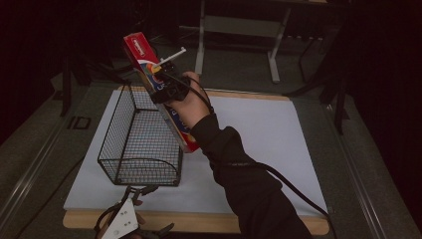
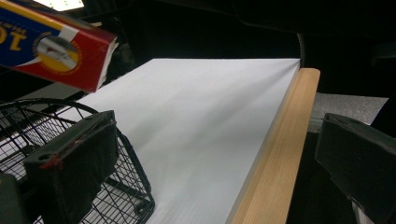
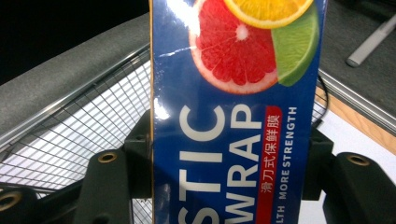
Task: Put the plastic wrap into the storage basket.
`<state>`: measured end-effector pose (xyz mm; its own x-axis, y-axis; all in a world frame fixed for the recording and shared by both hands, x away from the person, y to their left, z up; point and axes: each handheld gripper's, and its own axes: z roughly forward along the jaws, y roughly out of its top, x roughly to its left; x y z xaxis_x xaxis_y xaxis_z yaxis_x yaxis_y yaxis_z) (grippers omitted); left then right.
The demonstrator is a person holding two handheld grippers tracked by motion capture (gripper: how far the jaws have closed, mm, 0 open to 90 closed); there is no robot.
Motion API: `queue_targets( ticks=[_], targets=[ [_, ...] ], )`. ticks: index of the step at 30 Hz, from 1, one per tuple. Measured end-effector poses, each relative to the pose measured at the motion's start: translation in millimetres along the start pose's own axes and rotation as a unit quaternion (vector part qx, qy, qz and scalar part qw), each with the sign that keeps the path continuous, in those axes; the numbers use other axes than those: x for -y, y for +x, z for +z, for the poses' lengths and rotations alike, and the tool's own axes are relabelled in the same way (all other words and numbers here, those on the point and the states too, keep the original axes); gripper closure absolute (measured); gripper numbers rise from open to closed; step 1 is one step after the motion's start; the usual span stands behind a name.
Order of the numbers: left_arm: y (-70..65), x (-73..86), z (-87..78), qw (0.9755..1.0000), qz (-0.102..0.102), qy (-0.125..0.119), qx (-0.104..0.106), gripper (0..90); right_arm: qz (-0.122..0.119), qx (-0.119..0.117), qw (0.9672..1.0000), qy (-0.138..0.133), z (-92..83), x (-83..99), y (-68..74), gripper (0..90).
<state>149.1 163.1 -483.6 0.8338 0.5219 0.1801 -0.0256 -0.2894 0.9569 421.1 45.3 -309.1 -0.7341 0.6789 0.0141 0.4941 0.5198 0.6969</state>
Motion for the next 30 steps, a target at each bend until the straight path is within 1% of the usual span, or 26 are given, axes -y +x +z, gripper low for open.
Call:
queue_targets(
  ticks=[8,10,14,15,16,17,20,21,24,27,30],
  targets=[
    [0.0,0.2,-0.4,1.0,0.001,0.0,-0.001,0.1,0.006,-0.01,0.9998,-0.014,14.4,-7.5,14.4,40.0],
    [-0.2,0.3,-0.5,1.0,0.003,0.002,-0.002,0.1,0.009,-0.017,0.9996,-0.019,18.6,-8.1,18.0,40.0],
    [-0.1,0.7,-1.1,1.0,0.003,0.002,-0.002,0.1,0.001,-0.013,0.9997,-0.021,27.7,-7.6,25.1,40.0],
    [0.1,0.7,-1.5,1.0,0.002,0.0,-0.002,0.2,0.002,-0.013,0.9996,-0.025,31.9,-6.5,27.0,40.0],
    [0.1,0.7,-1.6,1.0,0.0,-0.001,-0.002,0.1,0.008,-0.022,0.9994,-0.026,38.1,-4.7,28.3,40.0],
    [0.1,0.7,-1.6,1.0,0.0,-0.001,-0.002,0.1,0.011,-0.026,0.9992,-0.027,41.9,-3.3,29.6,40.0],
    [0.6,0.8,-1.8,1.0,0.003,0.0,-0.001,0.1,0.009,-0.021,0.9994,-0.024,53.5,1.7,36.1,40.0],
    [0.6,0.7,-1.8,1.0,0.004,0.001,-0.001,0.1,0.011,-0.023,0.9994,-0.023,56.9,3.6,37.7,40.0],
    [0.0,0.6,-1.7,1.0,0.003,0.0,0.0,0.1,0.028,-0.034,0.9988,-0.023,66.5,9.1,40.7,40.0],
    [0.0,0.7,-1.9,1.0,0.003,0.001,0.001,0.1,0.039,-0.032,0.9985,-0.021,74.3,15.0,42.7,40.0],
    [0.1,0.7,-1.8,1.0,0.003,0.001,0.001,0.1,0.04,-0.024,0.9988,-0.012,81.9,20.2,43.7,40.0]
  ],
)
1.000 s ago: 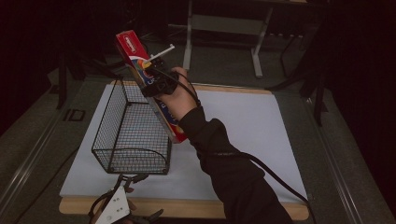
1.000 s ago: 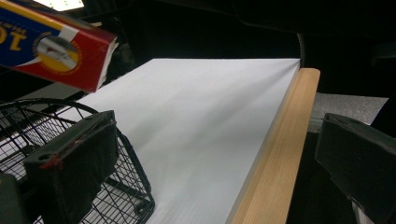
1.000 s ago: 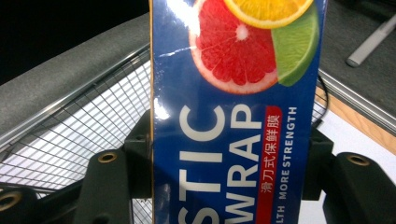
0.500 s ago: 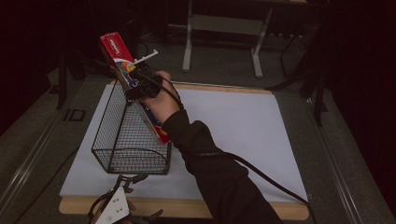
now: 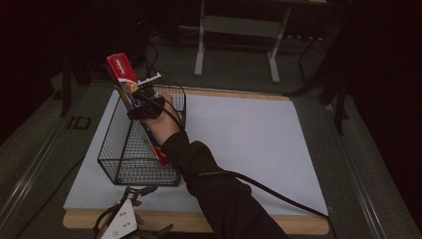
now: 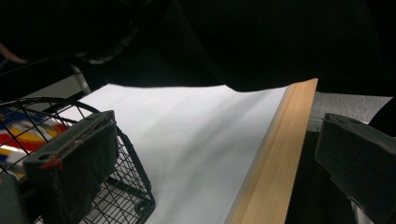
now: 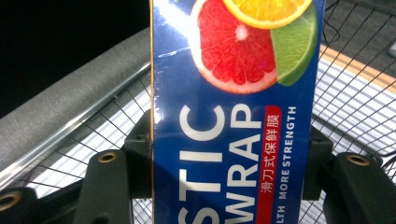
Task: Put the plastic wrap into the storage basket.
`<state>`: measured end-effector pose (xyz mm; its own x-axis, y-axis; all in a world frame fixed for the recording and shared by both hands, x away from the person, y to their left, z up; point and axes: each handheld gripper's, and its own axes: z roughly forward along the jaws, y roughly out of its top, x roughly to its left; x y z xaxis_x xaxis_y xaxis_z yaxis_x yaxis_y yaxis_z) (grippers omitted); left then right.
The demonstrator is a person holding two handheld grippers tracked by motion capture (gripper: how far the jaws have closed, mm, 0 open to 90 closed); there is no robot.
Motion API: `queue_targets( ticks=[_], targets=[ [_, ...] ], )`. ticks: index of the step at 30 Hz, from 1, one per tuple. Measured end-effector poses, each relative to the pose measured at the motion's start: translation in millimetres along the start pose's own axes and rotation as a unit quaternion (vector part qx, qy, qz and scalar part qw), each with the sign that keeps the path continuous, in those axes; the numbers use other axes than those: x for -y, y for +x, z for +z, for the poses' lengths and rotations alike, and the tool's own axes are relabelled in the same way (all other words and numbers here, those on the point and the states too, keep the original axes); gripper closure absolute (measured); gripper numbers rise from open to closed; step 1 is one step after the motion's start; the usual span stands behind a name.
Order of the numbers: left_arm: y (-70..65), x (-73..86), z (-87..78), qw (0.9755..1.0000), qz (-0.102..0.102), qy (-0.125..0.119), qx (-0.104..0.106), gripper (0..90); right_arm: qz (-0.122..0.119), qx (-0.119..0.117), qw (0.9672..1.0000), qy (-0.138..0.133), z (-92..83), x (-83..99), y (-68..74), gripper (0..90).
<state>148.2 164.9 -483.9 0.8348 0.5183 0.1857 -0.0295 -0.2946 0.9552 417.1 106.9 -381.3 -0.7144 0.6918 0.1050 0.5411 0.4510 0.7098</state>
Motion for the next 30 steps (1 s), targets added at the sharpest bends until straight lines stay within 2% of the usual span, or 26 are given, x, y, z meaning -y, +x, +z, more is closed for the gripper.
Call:
queue_targets(
  ticks=[4,12,18,26,28,29,30],
  targets=[
    [0.5,0.1,-0.6,1.0,-0.001,-0.001,-0.001,0.1,0.006,0.005,0.9999,0.01,10.6,7.9,0.3,39.9],
    [0.0,0.0,-1.0,1.0,-0.001,-0.001,0.0,0.1,0.015,0.041,0.9986,0.03,25.5,23.5,-5.8,39.8],
    [-0.1,0.0,-0.5,1.0,-0.002,-0.002,0.001,0.1,0.04,0.038,0.9975,0.044,32.1,30.8,-11.3,39.6],
    [0.1,0.1,-0.6,1.0,-0.003,-0.002,0.001,0.1,0.054,0.043,0.9952,0.07,42.8,37.3,-13.9,39.1],
    [0.1,0.0,-0.7,1.0,-0.003,-0.002,0.001,0.1,0.045,0.053,0.9947,0.077,45.3,38.6,-13.8,38.8],
    [0.2,0.0,-0.7,1.0,-0.003,-0.003,0.001,0.1,0.045,0.053,0.9947,0.077,45.3,38.6,-13.8,38.8],
    [0.3,0.0,-0.7,1.0,-0.004,-0.003,0.002,0.1,0.052,0.042,0.9941,0.086,47.7,39.7,-16.2,38.8]
  ],
)
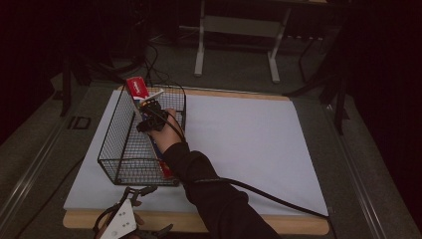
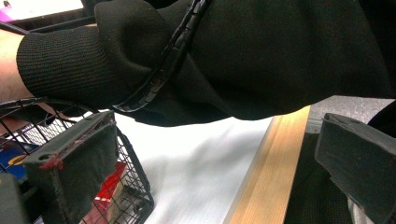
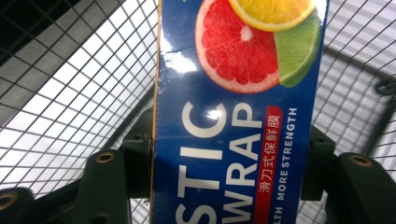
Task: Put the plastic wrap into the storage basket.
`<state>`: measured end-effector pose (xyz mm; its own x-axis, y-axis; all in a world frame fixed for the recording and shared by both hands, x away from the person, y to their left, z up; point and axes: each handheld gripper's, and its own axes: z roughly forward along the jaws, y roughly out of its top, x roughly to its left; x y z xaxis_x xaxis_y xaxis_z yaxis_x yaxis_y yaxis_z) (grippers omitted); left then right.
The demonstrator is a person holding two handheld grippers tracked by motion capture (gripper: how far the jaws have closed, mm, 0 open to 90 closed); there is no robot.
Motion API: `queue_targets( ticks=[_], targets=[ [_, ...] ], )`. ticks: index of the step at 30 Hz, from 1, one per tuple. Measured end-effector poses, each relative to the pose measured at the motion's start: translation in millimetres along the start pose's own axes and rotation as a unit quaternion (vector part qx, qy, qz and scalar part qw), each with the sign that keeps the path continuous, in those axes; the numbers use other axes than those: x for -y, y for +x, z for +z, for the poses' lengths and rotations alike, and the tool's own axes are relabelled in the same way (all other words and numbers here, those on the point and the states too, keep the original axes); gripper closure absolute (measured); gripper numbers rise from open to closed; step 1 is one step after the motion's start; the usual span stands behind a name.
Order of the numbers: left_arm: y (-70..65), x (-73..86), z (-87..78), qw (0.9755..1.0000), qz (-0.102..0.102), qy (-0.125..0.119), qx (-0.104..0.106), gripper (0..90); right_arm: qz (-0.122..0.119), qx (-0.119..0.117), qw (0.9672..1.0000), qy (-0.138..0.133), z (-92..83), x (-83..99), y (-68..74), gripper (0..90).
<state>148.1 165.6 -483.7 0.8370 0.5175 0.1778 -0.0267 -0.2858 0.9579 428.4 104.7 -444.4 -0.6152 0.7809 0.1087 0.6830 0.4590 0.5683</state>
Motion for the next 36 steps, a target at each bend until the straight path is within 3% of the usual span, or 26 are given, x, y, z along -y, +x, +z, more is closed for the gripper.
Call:
queue_targets(
  ticks=[15,17,27,31,36],
  targets=[
    [-0.4,0.3,1.4,1.0,0.001,0.004,0.004,0.1,-0.022,-0.001,0.9997,0.009,3.4,-1.3,2.2,35.0],
    [-0.1,0.5,1.4,1.0,-0.001,0.003,0.007,0.1,-0.026,-0.015,0.9995,0.006,0.1,-2.1,0.2,29.5],
    [0.0,0.8,2.4,1.0,0.0,0.006,0.004,0.1,-0.022,-0.049,0.9982,-0.028,-22.7,-2.7,-6.4,18.9],
    [0.0,0.9,2.8,1.0,0.001,0.007,0.004,0.1,-0.037,-0.043,0.9979,-0.031,-29.4,-0.9,-9.0,13.9],
    [0.1,1.2,3.4,0.9999,0.0,0.01,0.004,0.1,-0.054,-0.053,0.9962,-0.042,-41.7,3.4,-12.4,13.7]
  ],
)
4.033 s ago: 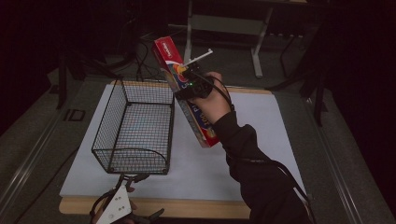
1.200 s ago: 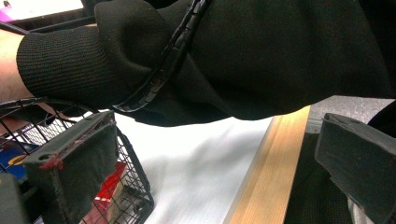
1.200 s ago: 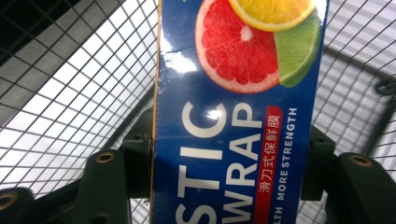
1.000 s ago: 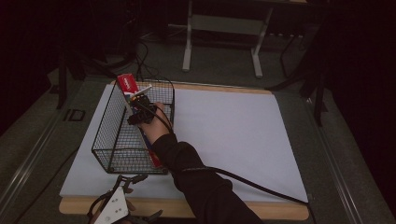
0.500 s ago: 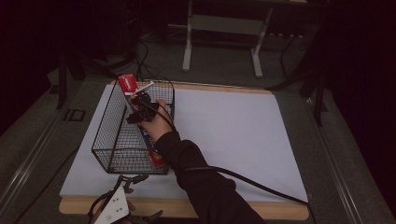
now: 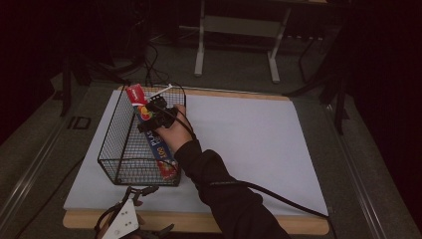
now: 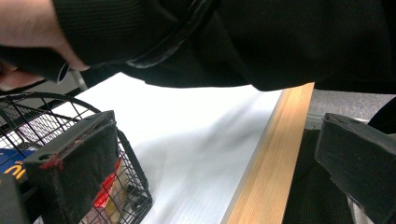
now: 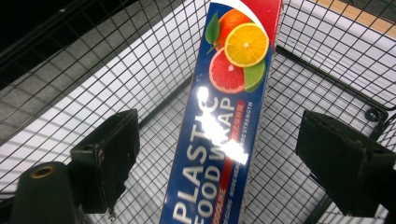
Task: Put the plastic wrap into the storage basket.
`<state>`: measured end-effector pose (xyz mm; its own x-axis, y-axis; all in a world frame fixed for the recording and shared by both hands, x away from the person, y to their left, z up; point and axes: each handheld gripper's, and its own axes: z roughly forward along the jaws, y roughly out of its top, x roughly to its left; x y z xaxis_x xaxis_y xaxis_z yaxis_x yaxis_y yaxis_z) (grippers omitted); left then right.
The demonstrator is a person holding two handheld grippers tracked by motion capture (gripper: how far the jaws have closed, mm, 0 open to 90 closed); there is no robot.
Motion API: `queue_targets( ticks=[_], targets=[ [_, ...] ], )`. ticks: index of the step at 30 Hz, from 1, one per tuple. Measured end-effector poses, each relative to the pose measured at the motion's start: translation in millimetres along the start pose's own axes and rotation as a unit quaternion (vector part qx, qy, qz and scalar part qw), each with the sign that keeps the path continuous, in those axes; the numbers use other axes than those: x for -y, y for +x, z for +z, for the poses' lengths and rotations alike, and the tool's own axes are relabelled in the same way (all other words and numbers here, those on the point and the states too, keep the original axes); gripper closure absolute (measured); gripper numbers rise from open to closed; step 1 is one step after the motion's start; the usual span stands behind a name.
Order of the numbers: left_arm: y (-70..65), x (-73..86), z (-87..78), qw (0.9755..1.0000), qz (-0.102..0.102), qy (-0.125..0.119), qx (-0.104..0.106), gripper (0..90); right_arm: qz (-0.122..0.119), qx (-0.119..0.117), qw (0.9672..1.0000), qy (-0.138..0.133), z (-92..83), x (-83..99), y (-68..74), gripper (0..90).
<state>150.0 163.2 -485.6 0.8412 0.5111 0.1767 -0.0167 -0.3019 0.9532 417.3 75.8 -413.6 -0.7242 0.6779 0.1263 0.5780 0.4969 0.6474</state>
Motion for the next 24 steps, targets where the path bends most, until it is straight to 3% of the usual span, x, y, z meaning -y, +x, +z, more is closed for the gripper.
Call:
queue_targets(
  ticks=[12,19,24],
  targets=[
    [-0.9,0.5,2.1,1.0,0.0,0.004,0.0,0.1,-0.019,-0.043,0.9985,-0.027,-37.5,16.3,-16.0,13.9],
    [-0.2,0.9,3.5,1.0,0.0,0.007,-0.001,0.1,-0.024,-0.028,0.9985,-0.041,-61.2,30.3,-33.7,13.7],
    [-0.1,0.9,4.8,1.0,-0.001,0.009,-0.001,0.1,-0.009,-0.02,0.9983,-0.054,-80.5,41.2,-55.3,13.5]
  ],
)
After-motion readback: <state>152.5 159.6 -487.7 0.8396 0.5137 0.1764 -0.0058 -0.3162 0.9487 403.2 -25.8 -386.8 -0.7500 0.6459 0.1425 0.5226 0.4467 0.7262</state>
